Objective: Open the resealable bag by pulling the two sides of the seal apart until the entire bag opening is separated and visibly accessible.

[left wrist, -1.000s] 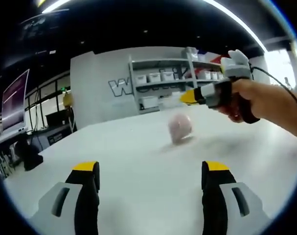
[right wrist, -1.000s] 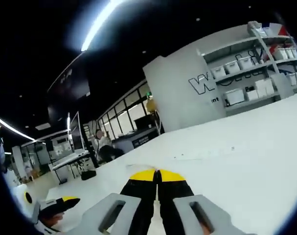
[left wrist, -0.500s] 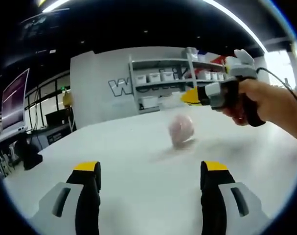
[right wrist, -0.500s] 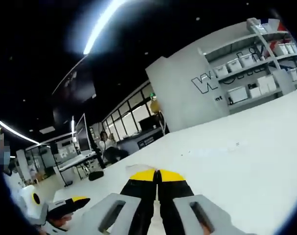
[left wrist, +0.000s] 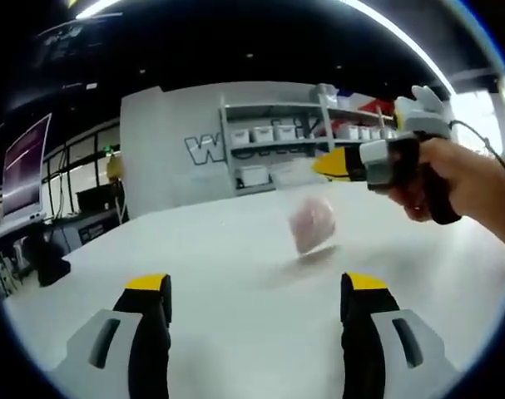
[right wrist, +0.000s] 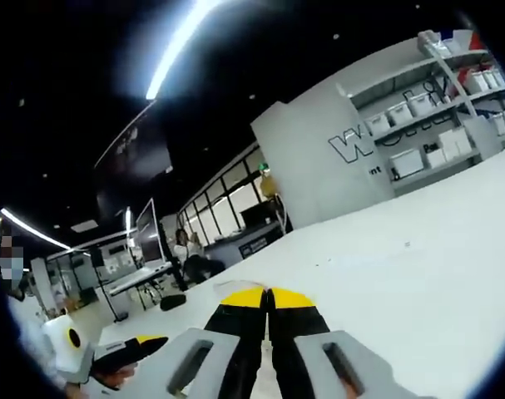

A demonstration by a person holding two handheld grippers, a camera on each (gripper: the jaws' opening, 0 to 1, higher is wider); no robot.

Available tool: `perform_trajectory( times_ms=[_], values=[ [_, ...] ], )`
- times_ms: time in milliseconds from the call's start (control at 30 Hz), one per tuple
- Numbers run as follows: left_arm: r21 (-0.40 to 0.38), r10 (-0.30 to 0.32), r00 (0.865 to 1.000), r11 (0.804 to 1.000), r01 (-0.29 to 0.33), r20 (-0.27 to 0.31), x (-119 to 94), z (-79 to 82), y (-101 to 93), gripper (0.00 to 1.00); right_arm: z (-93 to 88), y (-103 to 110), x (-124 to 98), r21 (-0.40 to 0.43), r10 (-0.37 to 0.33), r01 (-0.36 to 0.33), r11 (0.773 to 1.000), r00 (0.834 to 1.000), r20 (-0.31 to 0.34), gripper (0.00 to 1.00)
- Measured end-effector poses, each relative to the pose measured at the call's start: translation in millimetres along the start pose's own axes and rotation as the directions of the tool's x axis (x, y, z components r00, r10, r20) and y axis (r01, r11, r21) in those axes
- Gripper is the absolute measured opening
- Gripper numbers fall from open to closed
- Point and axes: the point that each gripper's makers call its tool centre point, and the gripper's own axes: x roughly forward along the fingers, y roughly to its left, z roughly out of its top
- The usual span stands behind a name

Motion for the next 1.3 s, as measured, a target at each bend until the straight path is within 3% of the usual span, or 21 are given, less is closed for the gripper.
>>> perform_trajectory(
  times_ms=[500, 733, 867, 1000, 1300],
  values=[
    [-0.014, 0.012, 1.0, 1.0, -0.012, 0.011, -7, -2.7, 0.2, 0.83, -14.0, 5, -14, 0.058, 0.004, -0.005, 0.998, 1.0, 0.018, 0.0],
    [-0.068, -0.016, 1.0, 0.998, 0.015, -0.008, -26, -7.2, -6.3, 0.83, -9.8, 10, -24, 0.062, 0.007, -0.01, 0.998, 0.999, 0.043, 0.0],
    [-0.109, -0.052, 0.998, 0.993, 0.049, -0.025, -40, -7.0, -20.6, 0.82, -7.4, 10, -25, 0.065, 0.007, -0.011, 0.998, 0.999, 0.054, 0.0],
    [-0.154, -0.08, 0.997, 0.985, 0.077, -0.017, -47, 1.5, -30.0, 0.82, -7.6, 12, -27, 0.079, 0.006, -0.011, 0.997, 0.998, 0.058, 0.0],
    [-0.196, -0.107, 0.994, 0.975, 0.106, 0.008, -61, 17.3, -31.6, 0.82, -8.7, 19, -31, 0.091, 0.011, -0.017, 0.996, 0.998, 0.067, 0.0]
  ],
)
